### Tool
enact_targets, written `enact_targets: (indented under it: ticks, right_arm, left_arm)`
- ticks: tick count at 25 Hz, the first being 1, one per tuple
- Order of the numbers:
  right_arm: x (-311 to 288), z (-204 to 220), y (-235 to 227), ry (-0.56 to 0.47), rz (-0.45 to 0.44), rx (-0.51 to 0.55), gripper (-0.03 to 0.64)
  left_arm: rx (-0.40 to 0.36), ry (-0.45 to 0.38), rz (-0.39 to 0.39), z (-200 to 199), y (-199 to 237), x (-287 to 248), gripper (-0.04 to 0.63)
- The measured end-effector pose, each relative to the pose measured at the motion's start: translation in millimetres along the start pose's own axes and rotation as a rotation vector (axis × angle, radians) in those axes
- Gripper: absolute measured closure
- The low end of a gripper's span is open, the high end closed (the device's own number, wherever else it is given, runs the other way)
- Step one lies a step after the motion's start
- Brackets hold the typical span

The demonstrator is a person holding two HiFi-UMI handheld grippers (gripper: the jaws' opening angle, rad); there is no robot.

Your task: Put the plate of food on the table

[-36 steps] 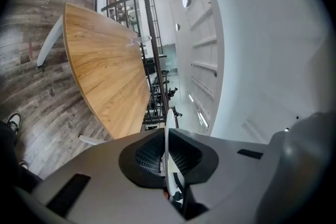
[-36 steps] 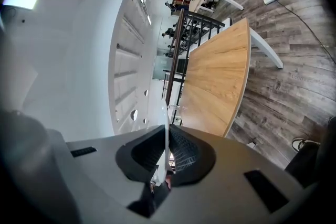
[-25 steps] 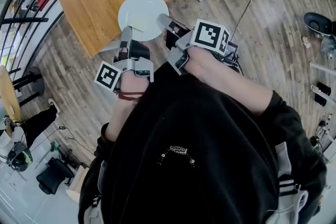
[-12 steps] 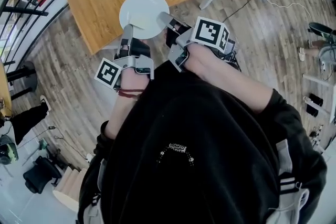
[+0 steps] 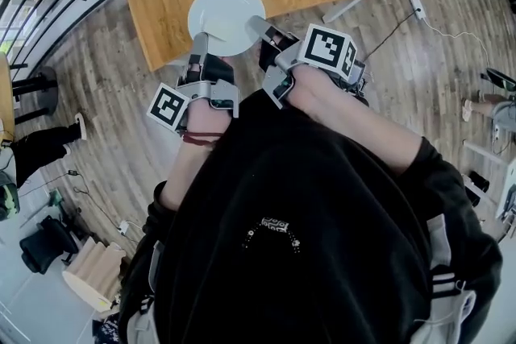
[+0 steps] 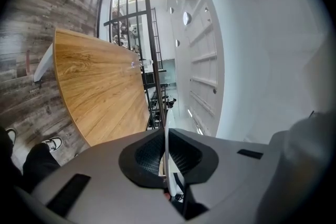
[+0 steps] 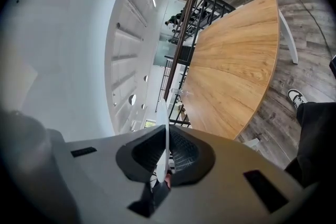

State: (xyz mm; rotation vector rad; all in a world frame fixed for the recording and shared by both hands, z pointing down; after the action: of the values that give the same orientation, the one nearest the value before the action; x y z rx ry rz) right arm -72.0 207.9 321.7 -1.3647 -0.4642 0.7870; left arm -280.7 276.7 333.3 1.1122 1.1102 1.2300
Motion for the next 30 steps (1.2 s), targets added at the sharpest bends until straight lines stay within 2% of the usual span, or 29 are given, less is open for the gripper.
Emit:
enact_targets:
  ticks: [7, 17, 24, 28, 30]
  right_arm:
    - [-58.6, -11.8, 2.3, 0.053, 0.015, -0.032, 0.586]
    - [-129.9, -58.4, -22.7, 0.125, 0.040, -0.084, 0.584]
    - [-178.4, -126.4, -43.2, 0.124, 0.053, -0.100, 0.585]
    - [-208.9, -192.5, -57.4, 0.125, 0.077, -0.126, 0.586]
    - [-218.5, -211.8, -63.6, 0.124, 0.084, -0.139, 0.585]
  left_arm:
    - [-0.016, -0.029, -0.047, -27.7, 1.0, -41.7, 0.577]
    - [-0.024, -0.090, -0.120, -25.5, 17.2, -112.6, 0.577]
    - [-0.029, -0.091, -0.149, -0.2, 23.7, -193.7, 0.577]
    - [-0.039, -0.078, -0.186, 29.9, 21.9, -262.4, 0.577]
    - [-0.038, -0.077, -0.200, 39.2, 22.7, -283.2, 0.577]
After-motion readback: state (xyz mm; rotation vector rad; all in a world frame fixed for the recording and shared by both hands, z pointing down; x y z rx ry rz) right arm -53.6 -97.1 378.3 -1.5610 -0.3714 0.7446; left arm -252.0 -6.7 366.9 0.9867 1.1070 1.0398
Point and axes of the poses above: the fingertips, and each gripper's own axes: x backward along the fingers, y to its left, z out of its underside, the point moved 9 cm from there along x, backward along the fingers, and after that the axes turned 12 degrees about -y, right-handed, at the moved point
